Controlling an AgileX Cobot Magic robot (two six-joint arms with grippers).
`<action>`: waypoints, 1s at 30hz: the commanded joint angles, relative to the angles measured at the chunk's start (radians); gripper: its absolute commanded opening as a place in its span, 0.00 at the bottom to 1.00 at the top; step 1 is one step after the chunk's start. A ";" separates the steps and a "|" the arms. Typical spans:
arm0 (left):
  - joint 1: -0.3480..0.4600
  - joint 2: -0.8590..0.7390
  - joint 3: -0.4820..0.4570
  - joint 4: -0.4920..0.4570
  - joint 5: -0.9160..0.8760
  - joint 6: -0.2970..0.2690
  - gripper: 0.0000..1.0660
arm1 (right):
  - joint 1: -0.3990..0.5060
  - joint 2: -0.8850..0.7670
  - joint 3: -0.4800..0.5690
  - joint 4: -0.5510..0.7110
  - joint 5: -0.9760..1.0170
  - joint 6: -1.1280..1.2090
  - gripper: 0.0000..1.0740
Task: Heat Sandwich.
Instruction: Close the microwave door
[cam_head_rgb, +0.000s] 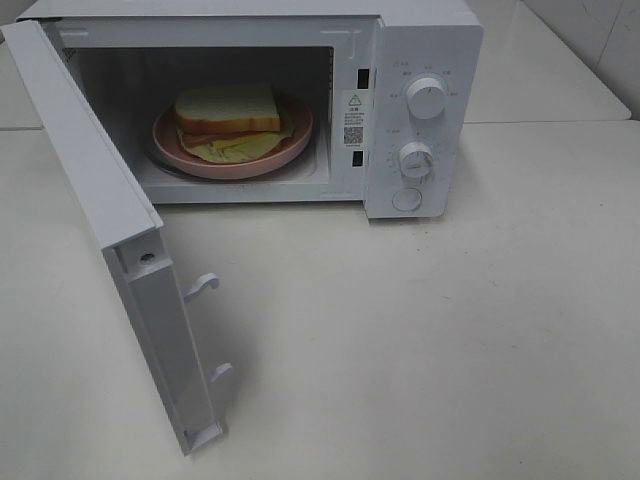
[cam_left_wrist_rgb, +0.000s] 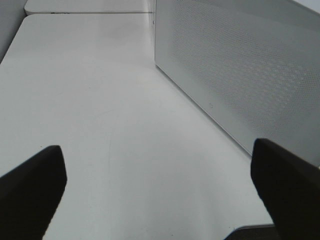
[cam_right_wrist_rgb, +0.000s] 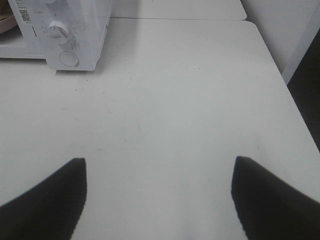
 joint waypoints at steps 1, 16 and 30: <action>0.003 -0.005 0.001 -0.011 -0.005 -0.005 0.90 | -0.007 -0.029 0.001 0.001 -0.010 -0.014 0.71; 0.003 0.184 -0.031 -0.014 -0.148 -0.005 0.72 | -0.007 -0.029 0.001 0.001 -0.010 -0.014 0.71; 0.003 0.441 0.050 -0.013 -0.439 -0.001 0.00 | -0.007 -0.029 0.001 0.001 -0.010 -0.014 0.71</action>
